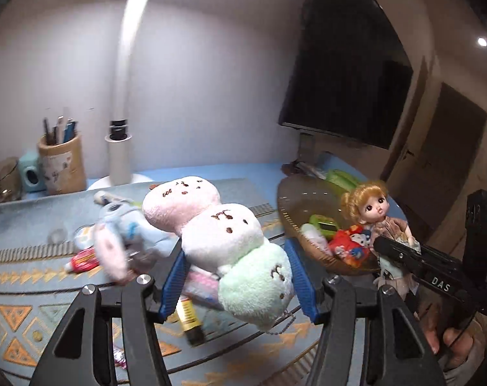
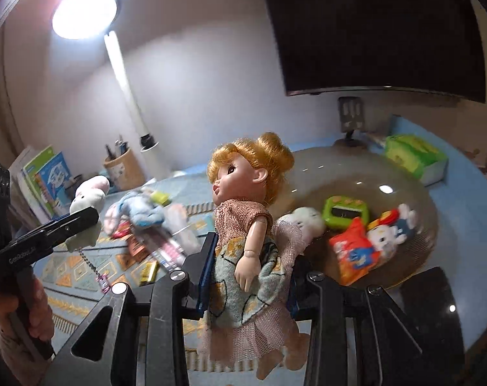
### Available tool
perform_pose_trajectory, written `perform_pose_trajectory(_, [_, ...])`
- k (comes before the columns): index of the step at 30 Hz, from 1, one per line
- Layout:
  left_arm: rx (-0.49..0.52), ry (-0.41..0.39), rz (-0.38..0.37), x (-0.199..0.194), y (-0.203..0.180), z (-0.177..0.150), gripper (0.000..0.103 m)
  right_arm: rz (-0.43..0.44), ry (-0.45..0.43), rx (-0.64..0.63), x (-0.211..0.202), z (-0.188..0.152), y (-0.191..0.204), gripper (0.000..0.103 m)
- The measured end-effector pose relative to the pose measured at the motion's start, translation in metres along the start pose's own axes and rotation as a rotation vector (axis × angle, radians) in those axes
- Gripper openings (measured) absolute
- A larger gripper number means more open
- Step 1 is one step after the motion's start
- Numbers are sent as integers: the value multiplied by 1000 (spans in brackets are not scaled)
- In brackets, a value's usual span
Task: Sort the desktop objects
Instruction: 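Carry the doll with the right gripper into the bowl while the left gripper drops the plush there, then grasp the red toothpaste tube with the left gripper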
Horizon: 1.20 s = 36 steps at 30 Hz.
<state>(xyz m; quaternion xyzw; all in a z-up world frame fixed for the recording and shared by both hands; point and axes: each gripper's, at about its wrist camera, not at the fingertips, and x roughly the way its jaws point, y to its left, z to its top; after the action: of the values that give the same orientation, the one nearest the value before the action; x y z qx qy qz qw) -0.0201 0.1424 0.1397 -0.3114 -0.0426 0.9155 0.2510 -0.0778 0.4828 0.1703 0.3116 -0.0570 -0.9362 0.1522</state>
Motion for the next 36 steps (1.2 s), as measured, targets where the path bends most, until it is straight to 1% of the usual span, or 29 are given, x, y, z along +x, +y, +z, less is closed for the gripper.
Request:
perform_pose_trajectory(3, [67, 26, -65, 34, -35, 16, 55, -57, -11, 60, 1, 10, -34, 36])
perform_pose_trajectory(6, [98, 65, -123, 71, -60, 28, 55, -94, -8, 108, 10, 16, -61, 36])
perform_pose_trajectory(10, [138, 111, -155, 116, -85, 34, 55, -135, 30, 166, 31, 21, -86, 37])
perform_pose_trajectory(13, [161, 151, -166, 145, -99, 33, 55, -114, 64, 192, 49, 21, -94, 37])
perform_pose_trajectory(15, [161, 173, -166, 161, -102, 30, 55, -100, 78, 200, 56, 19, -95, 37])
perform_pose_trajectory(18, [149, 199, -152, 177, -101, 27, 56, -104, 90, 203, 67, 21, -95, 38])
perform_pose_trajectory(19, [140, 206, -147, 179, -100, 27, 60, -109, 92, 204, 70, 21, -96, 41])
perform_pose_trajectory(20, [128, 217, -141, 181, -98, 26, 62, -116, 102, 206, 74, 22, -98, 45])
perform_pose_trajectory(21, [116, 235, -129, 183, -96, 25, 63, -122, 121, 217, 74, 22, -101, 46])
perform_pose_trajectory(22, [106, 248, -125, 184, -93, 24, 71, -114, 126, 228, 73, 22, -103, 47])
perform_pose_trajectory(23, [95, 251, -145, 181, -89, 24, 72, -100, 110, 236, 68, 21, -105, 47])
perform_pose_trajectory(24, [86, 245, -170, 175, -86, 23, 73, -97, 87, 239, 62, 20, -105, 48])
perform_pose_trajectory(26, [65, 223, -180, 158, -78, 22, 73, -116, 54, 232, 47, 16, -102, 55])
perform_pose_trajectory(27, [55, 209, -186, 147, -73, 22, 73, -115, 39, 231, 39, 15, -100, 57])
perform_pose_trajectory(29, [26, 178, -209, 126, -62, 19, 73, -91, 17, 230, 27, 11, -93, 60])
perform_pose_trajectory(31, [-4, 149, -205, 103, -48, 17, 73, -60, -5, 223, 14, 9, -81, 63])
perform_pose_trajectory(32, [-20, 135, -200, 91, -39, 14, 73, -48, -16, 214, 9, 8, -74, 66])
perform_pose_trajectory(36, [-96, 86, -153, 45, 3, 4, 73, -1, -29, 146, -4, 5, -38, 73])
